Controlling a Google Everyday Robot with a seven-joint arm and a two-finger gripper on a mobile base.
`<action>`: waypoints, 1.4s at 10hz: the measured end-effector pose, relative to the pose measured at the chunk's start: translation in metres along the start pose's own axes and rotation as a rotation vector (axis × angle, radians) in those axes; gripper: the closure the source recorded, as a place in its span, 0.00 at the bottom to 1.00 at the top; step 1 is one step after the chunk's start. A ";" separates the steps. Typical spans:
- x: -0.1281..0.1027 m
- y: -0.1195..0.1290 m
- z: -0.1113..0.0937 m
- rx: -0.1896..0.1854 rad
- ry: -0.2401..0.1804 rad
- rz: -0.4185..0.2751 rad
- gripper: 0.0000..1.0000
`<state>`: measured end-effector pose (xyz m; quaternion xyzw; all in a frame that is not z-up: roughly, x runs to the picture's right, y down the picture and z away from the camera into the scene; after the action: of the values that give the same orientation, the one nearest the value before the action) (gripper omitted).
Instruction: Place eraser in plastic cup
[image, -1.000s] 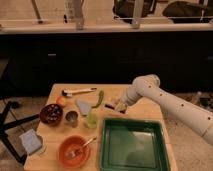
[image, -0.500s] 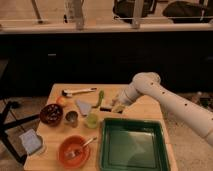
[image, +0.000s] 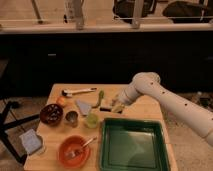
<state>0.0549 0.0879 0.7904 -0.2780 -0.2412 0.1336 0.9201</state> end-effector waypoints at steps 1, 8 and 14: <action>0.000 0.000 0.002 -0.019 0.002 -0.025 1.00; -0.081 0.034 0.051 -0.299 -0.040 -0.541 1.00; -0.099 0.070 0.069 -0.428 -0.015 -0.712 1.00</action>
<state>-0.0728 0.1374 0.7634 -0.3612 -0.3515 -0.2440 0.8285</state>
